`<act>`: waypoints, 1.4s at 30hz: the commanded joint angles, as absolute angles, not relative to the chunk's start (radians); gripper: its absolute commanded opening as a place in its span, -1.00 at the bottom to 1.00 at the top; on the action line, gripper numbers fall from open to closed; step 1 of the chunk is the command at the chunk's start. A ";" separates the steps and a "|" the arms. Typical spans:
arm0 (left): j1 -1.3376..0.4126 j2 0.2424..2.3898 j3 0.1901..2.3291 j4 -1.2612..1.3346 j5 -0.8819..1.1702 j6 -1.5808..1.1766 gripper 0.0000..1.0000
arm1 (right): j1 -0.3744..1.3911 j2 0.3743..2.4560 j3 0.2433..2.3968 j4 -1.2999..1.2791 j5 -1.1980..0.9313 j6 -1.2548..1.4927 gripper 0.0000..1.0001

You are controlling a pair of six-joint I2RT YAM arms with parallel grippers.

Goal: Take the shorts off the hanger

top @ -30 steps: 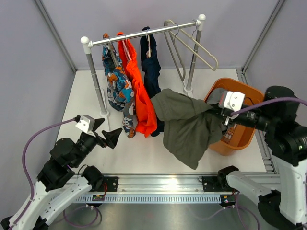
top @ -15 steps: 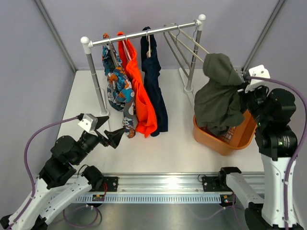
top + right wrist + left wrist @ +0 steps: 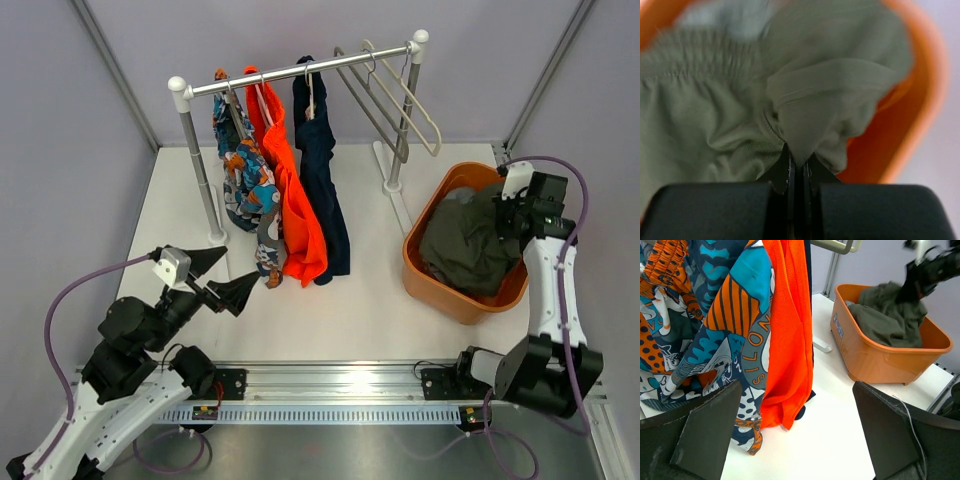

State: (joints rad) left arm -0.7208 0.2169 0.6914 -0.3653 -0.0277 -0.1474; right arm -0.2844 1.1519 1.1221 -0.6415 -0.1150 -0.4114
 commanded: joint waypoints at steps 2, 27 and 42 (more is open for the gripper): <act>-0.726 0.213 0.672 -0.287 -0.006 -0.169 0.98 | -0.285 1.293 1.097 -0.739 -0.216 -0.515 -1.00; -0.726 0.282 0.680 -0.250 -0.023 -0.164 0.98 | -0.296 1.362 1.765 -1.215 -0.664 -0.614 0.99; -0.726 0.414 0.715 -0.232 0.026 -0.207 0.98 | 0.165 1.370 1.916 -1.101 -0.724 -0.505 0.99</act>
